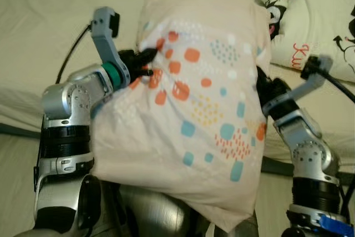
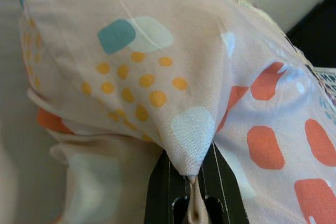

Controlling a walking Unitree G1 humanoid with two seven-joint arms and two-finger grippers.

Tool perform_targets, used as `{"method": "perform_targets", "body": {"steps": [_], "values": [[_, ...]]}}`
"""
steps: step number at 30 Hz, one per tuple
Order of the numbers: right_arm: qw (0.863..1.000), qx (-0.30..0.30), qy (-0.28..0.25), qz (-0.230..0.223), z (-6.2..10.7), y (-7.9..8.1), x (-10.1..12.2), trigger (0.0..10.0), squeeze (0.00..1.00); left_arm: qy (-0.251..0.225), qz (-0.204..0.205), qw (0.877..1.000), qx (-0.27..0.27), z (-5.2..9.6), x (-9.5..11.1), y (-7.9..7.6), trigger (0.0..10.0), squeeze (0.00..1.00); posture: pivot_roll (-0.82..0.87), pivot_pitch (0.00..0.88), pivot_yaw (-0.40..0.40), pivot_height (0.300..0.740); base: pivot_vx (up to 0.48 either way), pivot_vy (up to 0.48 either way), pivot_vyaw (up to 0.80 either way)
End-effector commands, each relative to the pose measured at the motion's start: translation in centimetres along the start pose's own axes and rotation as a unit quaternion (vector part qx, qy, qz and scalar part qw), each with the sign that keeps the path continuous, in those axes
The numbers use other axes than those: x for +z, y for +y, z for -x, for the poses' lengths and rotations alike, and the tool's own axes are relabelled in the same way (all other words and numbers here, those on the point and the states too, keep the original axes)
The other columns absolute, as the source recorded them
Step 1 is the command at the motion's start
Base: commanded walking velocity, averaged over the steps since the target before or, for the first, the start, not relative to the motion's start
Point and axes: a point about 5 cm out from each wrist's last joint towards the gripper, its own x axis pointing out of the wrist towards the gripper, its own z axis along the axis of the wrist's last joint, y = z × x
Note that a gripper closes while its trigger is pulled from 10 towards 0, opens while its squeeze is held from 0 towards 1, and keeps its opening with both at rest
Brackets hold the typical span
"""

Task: Clean up the room

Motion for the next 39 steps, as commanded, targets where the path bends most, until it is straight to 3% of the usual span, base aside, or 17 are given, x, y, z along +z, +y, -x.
{"method": "perform_targets", "body": {"steps": [1,7,13,20,39], "values": [[0.999,0.037,-0.011,0.016,-0.7,1.6,0.4,10.0,0.0,-0.012,0.013,0.998,-0.067,0.8,0.9,-1.7,10.0,0.0,-0.02,0.17,0.001,0.4,0.0,0.0,0.0],[0.998,0.042,-0.031,0.045,-0.8,1.9,0.9,10.0,0.0,-0.026,0.023,0.992,-0.124,1.9,2.0,-2.6,10.0,0.0,-0.02,0.164,0.0,0.4,0.0,0.0,0.0],[0.996,0.035,-0.043,0.064,-0.9,2.0,1.2,10.0,0.0,-0.057,0.022,0.989,-0.137,2.3,3.2,-3.3,10.0,0.0,-0.01,0.16,-0.003,0.415,0.0,0.0,0.0],[0.997,0.031,-0.044,0.063,-0.9,1.9,1.2,10.0,0.0,-0.072,0.017,0.989,-0.126,2.2,3.4,-3.8,10.0,0.0,-0.02,0.158,-0.005,0.434,0.0,0.0,0.0],[0.996,0.031,-0.055,0.059,-1.0,2.1,1.4,10.0,0.0,-0.032,-0.001,0.997,-0.066,1.4,1.7,-2.9,10.0,0.0,-0.02,0.157,-0.003,0.483,0.0,0.0,0.0]]}}
